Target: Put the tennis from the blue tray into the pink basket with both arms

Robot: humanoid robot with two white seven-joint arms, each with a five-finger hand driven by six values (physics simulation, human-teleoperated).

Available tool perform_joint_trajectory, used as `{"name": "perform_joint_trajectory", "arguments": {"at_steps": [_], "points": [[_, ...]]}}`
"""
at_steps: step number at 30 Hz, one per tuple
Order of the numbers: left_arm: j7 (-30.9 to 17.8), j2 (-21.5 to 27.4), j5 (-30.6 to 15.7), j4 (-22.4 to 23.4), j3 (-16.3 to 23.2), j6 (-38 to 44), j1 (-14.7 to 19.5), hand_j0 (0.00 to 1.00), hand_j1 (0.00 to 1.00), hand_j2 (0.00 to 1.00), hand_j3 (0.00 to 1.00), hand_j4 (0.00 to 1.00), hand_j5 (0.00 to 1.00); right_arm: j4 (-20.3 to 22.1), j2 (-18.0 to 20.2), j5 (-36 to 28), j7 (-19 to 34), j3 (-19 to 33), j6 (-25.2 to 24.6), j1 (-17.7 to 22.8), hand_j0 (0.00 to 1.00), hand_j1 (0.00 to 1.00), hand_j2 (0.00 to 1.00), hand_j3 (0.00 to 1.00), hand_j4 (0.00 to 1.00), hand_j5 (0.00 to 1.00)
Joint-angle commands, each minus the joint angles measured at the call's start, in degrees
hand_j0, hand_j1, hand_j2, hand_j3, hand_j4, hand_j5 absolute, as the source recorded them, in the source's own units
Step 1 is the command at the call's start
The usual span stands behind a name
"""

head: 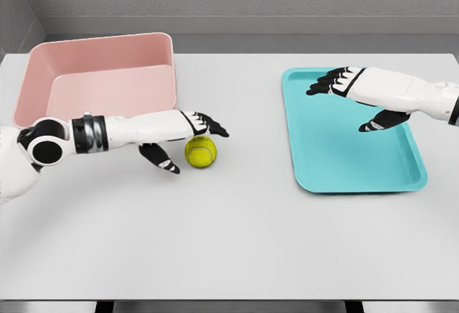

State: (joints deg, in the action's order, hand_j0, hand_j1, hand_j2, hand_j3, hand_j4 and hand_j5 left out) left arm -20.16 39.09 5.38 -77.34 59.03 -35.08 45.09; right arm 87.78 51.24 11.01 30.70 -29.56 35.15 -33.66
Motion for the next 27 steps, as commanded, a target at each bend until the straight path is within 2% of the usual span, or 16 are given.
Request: {"name": "perform_joint_trajectory", "arguments": {"at_steps": [1, 27], "points": [[-0.9, -1.1, -0.5, 0.8, -0.1, 0.1, 0.0, 1.0, 1.0, 1.0, 1.0, 1.0, 1.0, 0.0, 0.1, -0.4, 0.0, 0.0, -0.2, 0.0, 1.0, 1.0, 1.0, 1.0, 1.0, 1.0], [-2.5, -5.2, -0.3, 7.0, 0.0, 0.1, 0.4, 1.0, 1.0, 1.0, 1.0, 1.0, 1.0, -0.1, 0.0, -0.5, -0.1, 0.0, -0.2, 0.1, 1.0, 1.0, 1.0, 1.0, 1.0, 1.0]]}}
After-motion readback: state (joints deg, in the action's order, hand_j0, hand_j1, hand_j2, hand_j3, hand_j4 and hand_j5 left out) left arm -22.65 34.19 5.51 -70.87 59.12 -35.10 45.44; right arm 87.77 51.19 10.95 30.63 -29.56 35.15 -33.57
